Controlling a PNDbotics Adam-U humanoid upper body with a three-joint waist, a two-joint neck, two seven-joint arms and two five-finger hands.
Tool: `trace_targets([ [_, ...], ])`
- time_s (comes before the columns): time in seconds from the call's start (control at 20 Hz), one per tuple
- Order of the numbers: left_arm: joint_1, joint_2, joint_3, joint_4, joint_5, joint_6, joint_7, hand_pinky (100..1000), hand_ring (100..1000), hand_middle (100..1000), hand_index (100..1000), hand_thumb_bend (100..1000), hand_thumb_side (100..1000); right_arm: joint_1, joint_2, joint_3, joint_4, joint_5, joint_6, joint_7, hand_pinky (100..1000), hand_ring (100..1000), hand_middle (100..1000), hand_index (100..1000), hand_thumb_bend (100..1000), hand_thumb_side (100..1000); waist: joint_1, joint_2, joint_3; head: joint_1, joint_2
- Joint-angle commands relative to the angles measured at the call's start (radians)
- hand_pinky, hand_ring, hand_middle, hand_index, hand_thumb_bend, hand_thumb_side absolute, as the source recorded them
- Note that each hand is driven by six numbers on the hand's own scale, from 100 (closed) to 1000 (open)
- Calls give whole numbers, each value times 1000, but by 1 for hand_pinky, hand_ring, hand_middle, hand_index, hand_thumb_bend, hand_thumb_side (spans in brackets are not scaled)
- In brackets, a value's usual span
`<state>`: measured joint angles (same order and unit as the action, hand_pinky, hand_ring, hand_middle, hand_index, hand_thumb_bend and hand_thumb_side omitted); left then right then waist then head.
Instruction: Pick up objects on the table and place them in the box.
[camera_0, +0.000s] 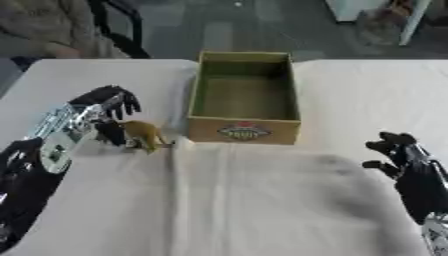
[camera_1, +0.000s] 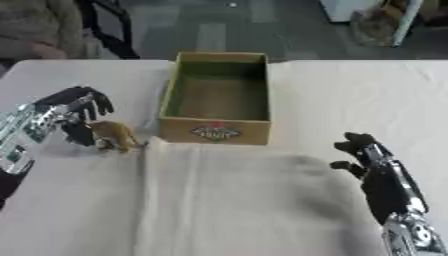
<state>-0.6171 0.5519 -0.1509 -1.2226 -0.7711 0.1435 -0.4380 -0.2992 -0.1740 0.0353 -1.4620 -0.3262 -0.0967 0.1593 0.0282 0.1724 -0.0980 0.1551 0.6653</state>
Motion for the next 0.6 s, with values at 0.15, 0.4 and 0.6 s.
trace_targets([
  [0.15, -23, 2, -8, 35, -22, -15, 11, 536, 528, 535, 672, 664, 100, -8, -15, 1, -10, 4, 1, 1, 591, 825, 602, 758, 100, 656, -1, -14, -2, -6, -19],
  [0.4, -23, -10, -11, 61, -41, -22, 52, 438, 409, 404, 538, 499, 100, -6, -14, 2, -8, 4, 2, 2, 591, 825, 602, 758, 100, 659, 0, -13, -4, -6, -20],
  [0.6, -20, -16, -6, 64, -35, -13, 112, 350, 267, 259, 406, 193, 102, -6, -14, 0, -8, 5, 2, 1, 592, 825, 602, 758, 100, 659, 0, -13, -4, -2, -13],
])
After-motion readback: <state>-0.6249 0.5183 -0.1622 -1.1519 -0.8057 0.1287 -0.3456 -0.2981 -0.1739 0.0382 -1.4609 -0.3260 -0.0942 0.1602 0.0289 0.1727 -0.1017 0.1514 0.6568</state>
